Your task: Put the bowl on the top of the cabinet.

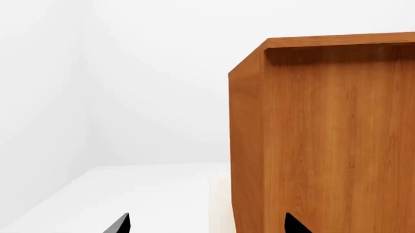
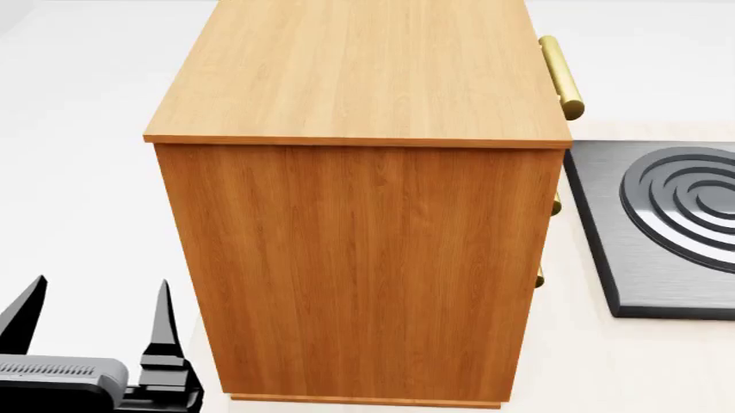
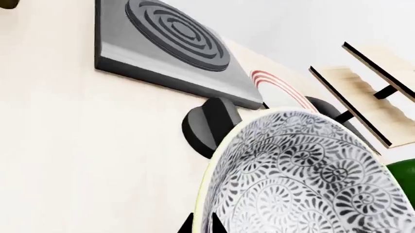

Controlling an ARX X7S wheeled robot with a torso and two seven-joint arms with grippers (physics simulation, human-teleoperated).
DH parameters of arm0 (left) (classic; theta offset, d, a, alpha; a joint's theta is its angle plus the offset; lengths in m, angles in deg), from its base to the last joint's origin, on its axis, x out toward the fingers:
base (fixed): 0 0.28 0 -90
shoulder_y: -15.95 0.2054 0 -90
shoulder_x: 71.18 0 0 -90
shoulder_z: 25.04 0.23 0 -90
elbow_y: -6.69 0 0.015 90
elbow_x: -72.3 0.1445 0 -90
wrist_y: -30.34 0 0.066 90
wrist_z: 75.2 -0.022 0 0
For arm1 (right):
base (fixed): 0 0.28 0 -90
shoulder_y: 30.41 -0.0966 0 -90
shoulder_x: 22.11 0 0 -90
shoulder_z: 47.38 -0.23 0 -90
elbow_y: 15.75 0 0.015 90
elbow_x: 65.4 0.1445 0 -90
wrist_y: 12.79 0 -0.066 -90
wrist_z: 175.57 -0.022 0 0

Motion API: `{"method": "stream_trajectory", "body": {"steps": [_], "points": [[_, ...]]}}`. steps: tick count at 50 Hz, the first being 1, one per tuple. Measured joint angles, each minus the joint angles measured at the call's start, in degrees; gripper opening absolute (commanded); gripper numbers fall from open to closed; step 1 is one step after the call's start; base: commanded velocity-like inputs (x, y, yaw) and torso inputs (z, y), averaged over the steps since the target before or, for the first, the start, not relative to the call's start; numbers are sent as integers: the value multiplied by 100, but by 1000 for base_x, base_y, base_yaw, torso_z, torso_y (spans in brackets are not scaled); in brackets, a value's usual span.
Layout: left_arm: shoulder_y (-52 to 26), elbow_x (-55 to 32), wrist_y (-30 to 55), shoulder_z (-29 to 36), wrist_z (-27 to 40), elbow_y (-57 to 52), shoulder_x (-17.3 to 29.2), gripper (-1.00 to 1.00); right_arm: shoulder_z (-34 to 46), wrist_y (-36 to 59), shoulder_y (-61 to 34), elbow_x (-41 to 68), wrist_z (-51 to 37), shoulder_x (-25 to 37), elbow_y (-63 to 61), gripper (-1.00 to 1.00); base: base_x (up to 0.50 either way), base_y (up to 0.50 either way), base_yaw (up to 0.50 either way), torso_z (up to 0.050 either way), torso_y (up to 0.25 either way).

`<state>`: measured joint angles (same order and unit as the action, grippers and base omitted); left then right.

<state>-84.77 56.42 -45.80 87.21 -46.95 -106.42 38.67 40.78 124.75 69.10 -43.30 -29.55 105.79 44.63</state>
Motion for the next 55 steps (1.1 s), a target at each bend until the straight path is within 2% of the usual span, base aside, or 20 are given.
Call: {"method": "stream_trajectory", "body": {"steps": [10,19,23,37,46,55], "points": [[8,-23,-22,-8,9,6,15,100,21,1018,-710,382,-79,151,-819,-100,0,0,0,0,0],[7,-41,-16,-8,23,-7,28,100,-124,2597,-2160,1137,-83,137,-1588,-100,0,0,0,0,1],[6,-41,-14,-3,30,-14,35,100,-157,3130,-2897,1832,-383,179,-1665,-100,0,0,0,0,0],[-10,-39,-5,10,53,-6,54,100,600,3906,-5667,4821,-2459,370,-879,-100,0,0,0,0,0],[-19,-40,-32,20,54,42,57,100,1415,4033,-7309,5858,-3296,243,-52,-100,0,0,0,0,1],[-13,-51,-56,25,56,63,67,100,2306,4066,-8763,6417,-3786,-34,795,-100,0,0,0,0,0]]}}
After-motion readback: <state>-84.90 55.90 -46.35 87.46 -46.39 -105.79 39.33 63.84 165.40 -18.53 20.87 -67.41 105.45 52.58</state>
